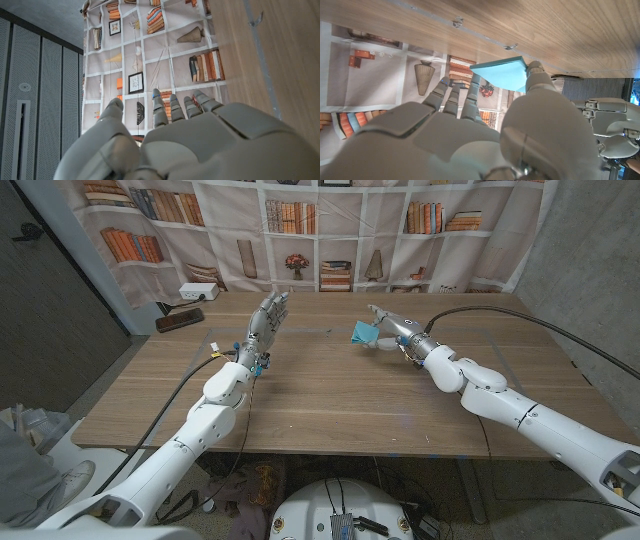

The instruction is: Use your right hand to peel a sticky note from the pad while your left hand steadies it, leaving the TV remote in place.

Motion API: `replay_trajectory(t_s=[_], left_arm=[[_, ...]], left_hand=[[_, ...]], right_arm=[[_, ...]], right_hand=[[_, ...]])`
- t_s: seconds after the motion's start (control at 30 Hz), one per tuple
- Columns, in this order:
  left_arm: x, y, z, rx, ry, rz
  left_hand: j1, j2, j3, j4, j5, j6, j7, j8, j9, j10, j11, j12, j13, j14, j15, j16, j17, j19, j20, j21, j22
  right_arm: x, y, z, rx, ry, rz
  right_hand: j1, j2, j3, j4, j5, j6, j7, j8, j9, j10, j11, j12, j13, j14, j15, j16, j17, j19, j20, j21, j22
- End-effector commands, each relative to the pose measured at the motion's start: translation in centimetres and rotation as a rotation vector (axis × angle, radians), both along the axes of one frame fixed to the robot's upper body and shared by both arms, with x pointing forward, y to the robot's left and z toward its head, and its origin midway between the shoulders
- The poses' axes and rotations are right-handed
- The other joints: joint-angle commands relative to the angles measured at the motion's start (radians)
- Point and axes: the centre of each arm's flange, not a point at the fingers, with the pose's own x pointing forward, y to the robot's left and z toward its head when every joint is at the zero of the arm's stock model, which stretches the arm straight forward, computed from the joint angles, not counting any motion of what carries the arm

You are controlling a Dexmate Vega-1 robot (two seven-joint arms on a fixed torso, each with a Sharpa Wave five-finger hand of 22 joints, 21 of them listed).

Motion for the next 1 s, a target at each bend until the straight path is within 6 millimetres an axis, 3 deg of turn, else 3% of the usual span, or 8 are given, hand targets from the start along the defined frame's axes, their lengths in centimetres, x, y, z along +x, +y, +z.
replay_trajectory(t_s=[0.03, 0.13, 0.3, 0.57, 0.77, 1.0], left_arm=[[-1.1, -0.5, 2.3, 0.097, -0.082, 0.105], [-1.2, -0.8, 2.6, 0.079, -0.107, 0.137], [-0.9, -1.4, 2.6, 0.069, -0.107, 0.111], [-0.7, -1.9, 2.5, 0.076, -0.068, 0.121], [-1.1, -2.2, 2.2, 0.052, -0.001, 0.204], [-1.0, -2.9, 2.3, 0.074, -0.006, 0.179]], left_hand=[[0.105, 0.014, 0.071, -0.068, 0.031, 0.153, -0.01, 0.036, 0.002, -0.003, -0.005, 0.002, 0.004, -0.012, -0.01, -0.002, 0.001, -0.008, 0.013, 0.002, 0.004], [0.088, -0.039, 0.05, -0.058, 0.007, 0.331, 0.026, 0.078, 0.003, 0.051, -0.022, 0.02, 0.005, 0.032, -0.021, 0.009, 0.005, 0.018, 0.019, 0.011, 0.007], [0.066, -0.061, 0.032, -0.044, -0.017, 0.457, 0.058, 0.105, 0.002, 0.065, -0.029, 0.021, 0.005, 0.04, -0.027, 0.008, 0.008, 0.023, 0.014, 0.011, 0.007], [0.027, -0.076, 0.01, -0.023, -0.031, 0.418, 0.091, 0.073, 0.002, 0.048, -0.015, 0.012, 0.006, 0.035, -0.016, 0.008, 0.013, 0.02, 0.02, 0.008, 0.008], [-0.046, -0.115, -0.036, 0.01, -0.041, 0.436, 0.146, 0.064, 0.006, 0.067, 0.005, 0.018, 0.007, 0.047, 0.005, 0.014, 0.016, 0.032, 0.044, 0.013, 0.01], [-0.059, -0.125, -0.045, 0.013, -0.04, 0.478, 0.146, 0.078, 0.013, 0.07, 0.006, 0.017, 0.007, 0.047, 0.01, 0.011, 0.014, 0.032, 0.045, 0.012, 0.009]], right_arm=[[-0.5, -0.5, 1.8, -0.047, -0.023, 0.003], [-0.4, -0.5, 1.9, -0.049, -0.024, 0.0], [-0.5, -0.2, 2.1, -0.064, -0.045, 0.003], [-0.8, 0.1, 2.8, -0.068, -0.073, 0.016], [-1.0, 0.4, 2.9, -0.079, -0.079, 0.024], [-1.0, 1.1, 3.4, -0.093, -0.09, 0.033]], right_hand=[[-0.001, 0.003, -0.002, 0.006, 0.004, -0.118, -0.003, 0.005, 0.002, 0.004, -0.004, 0.012, 0.005, 0.01, 0.003, -0.001, 0.001, 0.002, 0.007, -0.001, 0.003], [0.0, 0.003, -0.001, 0.005, 0.005, -0.116, -0.004, 0.006, 0.002, 0.003, -0.005, 0.012, 0.005, 0.011, 0.003, -0.001, 0.001, 0.002, 0.007, -0.001, 0.003], [0.003, 0.004, 0.001, 0.005, 0.006, -0.111, -0.006, 0.007, 0.002, 0.004, -0.006, 0.014, 0.006, 0.01, 0.002, -0.002, 0.001, 0.002, 0.007, -0.002, 0.003], [0.007, 0.004, 0.002, 0.004, 0.01, -0.1, -0.01, 0.008, 0.002, 0.022, -0.016, 0.023, 0.009, 0.018, -0.011, -0.001, 0.0, 0.006, 0.01, -0.001, 0.003], [0.011, 0.004, 0.004, 0.003, 0.012, -0.096, -0.013, 0.008, 0.001, 0.025, -0.02, 0.026, 0.01, 0.021, -0.012, -0.001, 0.0, 0.008, 0.011, -0.001, 0.003], [0.016, 0.005, 0.007, 0.001, 0.015, -0.09, -0.014, 0.009, 0.001, 0.033, -0.025, 0.031, 0.012, 0.025, -0.014, -0.001, -0.001, 0.009, 0.014, -0.001, 0.003]])
